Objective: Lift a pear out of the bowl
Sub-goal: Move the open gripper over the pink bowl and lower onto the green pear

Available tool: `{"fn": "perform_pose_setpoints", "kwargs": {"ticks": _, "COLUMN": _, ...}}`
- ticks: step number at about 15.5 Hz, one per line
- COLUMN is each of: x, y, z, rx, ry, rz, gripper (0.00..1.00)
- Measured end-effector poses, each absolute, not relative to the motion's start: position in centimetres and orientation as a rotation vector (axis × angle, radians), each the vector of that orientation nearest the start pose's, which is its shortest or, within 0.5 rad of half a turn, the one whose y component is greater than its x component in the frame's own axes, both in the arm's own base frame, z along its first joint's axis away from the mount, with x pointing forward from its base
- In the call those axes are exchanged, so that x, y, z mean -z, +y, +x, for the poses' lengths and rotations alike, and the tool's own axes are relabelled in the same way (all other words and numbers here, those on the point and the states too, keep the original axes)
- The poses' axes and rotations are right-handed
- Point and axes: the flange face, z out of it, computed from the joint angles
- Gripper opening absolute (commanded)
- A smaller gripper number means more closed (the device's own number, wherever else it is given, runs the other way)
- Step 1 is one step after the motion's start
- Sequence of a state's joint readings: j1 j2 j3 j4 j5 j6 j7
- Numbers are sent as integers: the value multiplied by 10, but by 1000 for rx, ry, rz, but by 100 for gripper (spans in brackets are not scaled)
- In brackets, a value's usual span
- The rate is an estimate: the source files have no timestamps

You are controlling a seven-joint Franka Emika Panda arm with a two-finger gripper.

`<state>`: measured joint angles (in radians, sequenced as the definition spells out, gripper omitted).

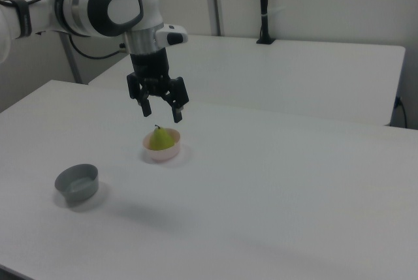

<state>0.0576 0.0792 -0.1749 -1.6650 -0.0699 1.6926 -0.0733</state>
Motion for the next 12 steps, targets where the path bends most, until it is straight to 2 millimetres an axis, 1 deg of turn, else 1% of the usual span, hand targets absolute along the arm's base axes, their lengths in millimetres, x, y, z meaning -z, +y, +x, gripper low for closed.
{"fn": "perform_pose_setpoints", "kwargs": {"ticks": 1, "x": -544, "y": -65, "z": 580, "rx": -96, "ry": 37, "rz": -3219, "gripper": 100}}
{"fn": "perform_pose_setpoints", "kwargs": {"ticks": 2, "x": -541, "y": -51, "z": 585, "rx": -100, "ry": -1, "rz": -3222, "gripper": 100}}
{"fn": "perform_pose_setpoints", "kwargs": {"ticks": 4, "x": -532, "y": -12, "z": 600, "rx": -101, "ry": -71, "rz": -3230, "gripper": 100}}
{"fn": "perform_pose_setpoints", "kwargs": {"ticks": 5, "x": -529, "y": 5, "z": 609, "rx": -66, "ry": -67, "rz": -3236, "gripper": 100}}
{"fn": "perform_pose_setpoints", "kwargs": {"ticks": 6, "x": -523, "y": 27, "z": 621, "rx": 11, "ry": -45, "rz": -3241, "gripper": 100}}
{"fn": "perform_pose_setpoints", "kwargs": {"ticks": 7, "x": -518, "y": 43, "z": 631, "rx": 77, "ry": -8, "rz": -3241, "gripper": 100}}
{"fn": "perform_pose_setpoints", "kwargs": {"ticks": 8, "x": -508, "y": 62, "z": 642, "rx": 150, "ry": 32, "rz": -3236, "gripper": 100}}
{"fn": "perform_pose_setpoints", "kwargs": {"ticks": 10, "x": -489, "y": 84, "z": 654, "rx": 206, "ry": 31, "rz": -3231, "gripper": 100}}
{"fn": "perform_pose_setpoints", "kwargs": {"ticks": 12, "x": -471, "y": 93, "z": 662, "rx": 220, "ry": 18, "rz": -3232, "gripper": 100}}
